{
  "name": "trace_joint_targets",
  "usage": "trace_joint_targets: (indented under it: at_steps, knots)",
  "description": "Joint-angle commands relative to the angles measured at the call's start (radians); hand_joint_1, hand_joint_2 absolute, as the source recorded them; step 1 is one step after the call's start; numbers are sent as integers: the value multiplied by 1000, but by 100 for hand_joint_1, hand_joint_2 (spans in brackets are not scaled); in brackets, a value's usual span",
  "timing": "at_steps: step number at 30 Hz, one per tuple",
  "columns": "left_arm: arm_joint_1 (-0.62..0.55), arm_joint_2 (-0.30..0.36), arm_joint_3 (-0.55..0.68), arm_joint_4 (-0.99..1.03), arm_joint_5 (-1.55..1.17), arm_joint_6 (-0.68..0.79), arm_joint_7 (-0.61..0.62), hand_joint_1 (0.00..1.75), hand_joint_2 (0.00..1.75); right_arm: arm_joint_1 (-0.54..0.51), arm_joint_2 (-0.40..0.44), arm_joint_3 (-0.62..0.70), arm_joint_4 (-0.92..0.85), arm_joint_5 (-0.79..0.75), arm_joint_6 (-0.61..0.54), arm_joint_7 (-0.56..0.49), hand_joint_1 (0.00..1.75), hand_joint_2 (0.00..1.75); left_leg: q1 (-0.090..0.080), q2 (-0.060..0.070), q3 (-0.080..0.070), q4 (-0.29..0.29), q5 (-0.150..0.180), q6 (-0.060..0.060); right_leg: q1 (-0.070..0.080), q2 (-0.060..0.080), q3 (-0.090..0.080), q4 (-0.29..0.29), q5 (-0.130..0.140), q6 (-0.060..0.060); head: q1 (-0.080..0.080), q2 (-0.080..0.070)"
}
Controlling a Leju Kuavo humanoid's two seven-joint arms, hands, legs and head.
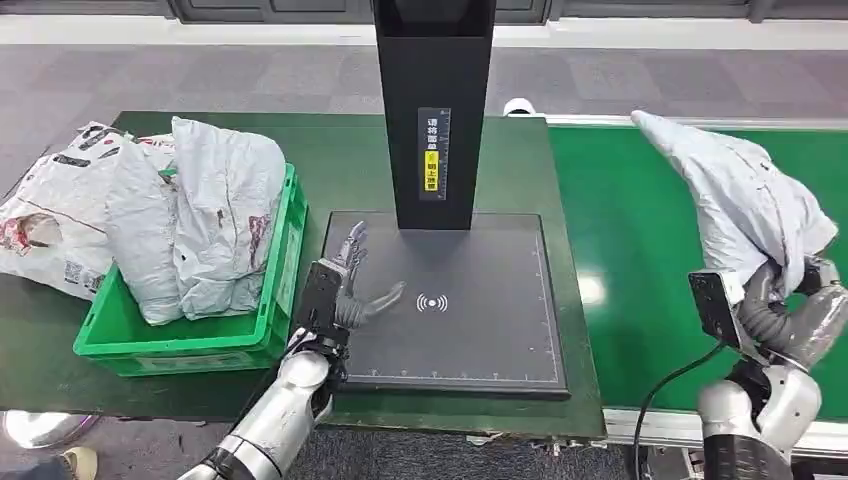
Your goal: Moved the parcel from conveyor to table for the left to box.
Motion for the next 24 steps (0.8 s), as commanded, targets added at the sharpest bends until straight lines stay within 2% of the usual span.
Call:
trace_joint_targets:
  at_steps: [1,4,7,10,14,24]
  knots:
    - [-65,2,49,97,-2,-8,-9,0,175,15,68,332,29,77,98,102,175,175,2,8,3,-1,-2,-1,2,9,1,-2,1,-1,0,0]
    - [-79,4,42,93,-5,-23,-6,0,175,29,109,463,44,116,262,158,175,175,1,6,3,-1,-1,-1,1,8,0,-1,1,-1,0,0]
    - [-88,6,42,88,-6,-25,1,0,175,66,112,579,38,125,339,177,175,175,3,6,4,-2,-1,-2,3,7,2,-3,0,-2,0,0]
    - [-98,9,45,102,7,-27,4,0,175,83,81,667,41,116,395,175,175,175,3,4,2,0,0,-2,3,4,1,-1,0,-1,0,0]
    - [-114,14,36,132,29,-34,-14,0,175,49,20,782,143,88,497,195,175,175,3,4,3,-1,0,-2,3,5,2,-2,0,-1,0,0]
    - [-114,15,33,132,32,-33,-16,0,175,36,13,788,159,74,488,188,175,175,2,3,2,-1,0,-2,2,4,1,-1,-1,-2,0,0]
